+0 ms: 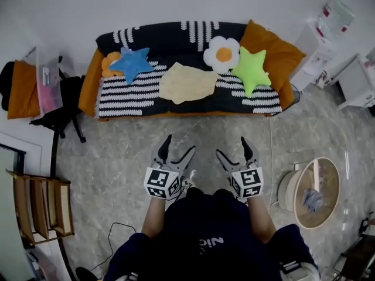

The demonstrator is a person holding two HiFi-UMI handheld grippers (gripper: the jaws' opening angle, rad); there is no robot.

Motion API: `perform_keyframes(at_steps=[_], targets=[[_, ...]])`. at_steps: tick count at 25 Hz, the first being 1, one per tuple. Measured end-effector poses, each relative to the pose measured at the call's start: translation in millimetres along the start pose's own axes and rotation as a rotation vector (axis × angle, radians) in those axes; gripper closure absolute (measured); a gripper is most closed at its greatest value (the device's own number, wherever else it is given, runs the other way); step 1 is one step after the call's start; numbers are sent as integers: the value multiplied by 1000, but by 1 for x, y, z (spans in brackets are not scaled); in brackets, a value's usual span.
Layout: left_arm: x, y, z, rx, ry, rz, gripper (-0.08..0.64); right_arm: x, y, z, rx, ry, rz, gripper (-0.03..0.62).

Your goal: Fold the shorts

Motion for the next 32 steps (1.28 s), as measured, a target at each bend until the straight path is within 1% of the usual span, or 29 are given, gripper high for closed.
perform_keyframes(at_steps=[5,10,13,15,18,21,23,28,32], targets=[[25,2,-3,21,1,30,192,14,9,-22,52,3,7,194],[42,4,-5,39,-19,52,192,16,16,-39,97,-14,11,206],[50,7,-9,66,-27,41,192,14,20,-53,107,-30,-10,210],[55,11,-11,71,-47,46,192,10,25,-64,111,-44,-52,212],[66,18,-17,75,-110,56,193,-2,33,-86,110,-62,-114,224],[81,21,-32,83,-215,46,204,-20,38,-120,125,-100,-117,229],[92,22,-44,101,-270,58,207,-33,40,-147,145,-120,-123,230],[129,30,-87,160,-363,97,207,-71,42,-221,181,-161,-123,235],[156,33,-143,190,-419,121,207,-109,38,-278,222,-205,-106,238]])
Point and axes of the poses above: the fingertips, and each gripper's own axes: z backward along the fingers, x to its left, y out of its underside, the point moved 10 cm from there along z, backward along the fingers, and after that the axes turned 14 degrees about -x, right-handed, at the moved point
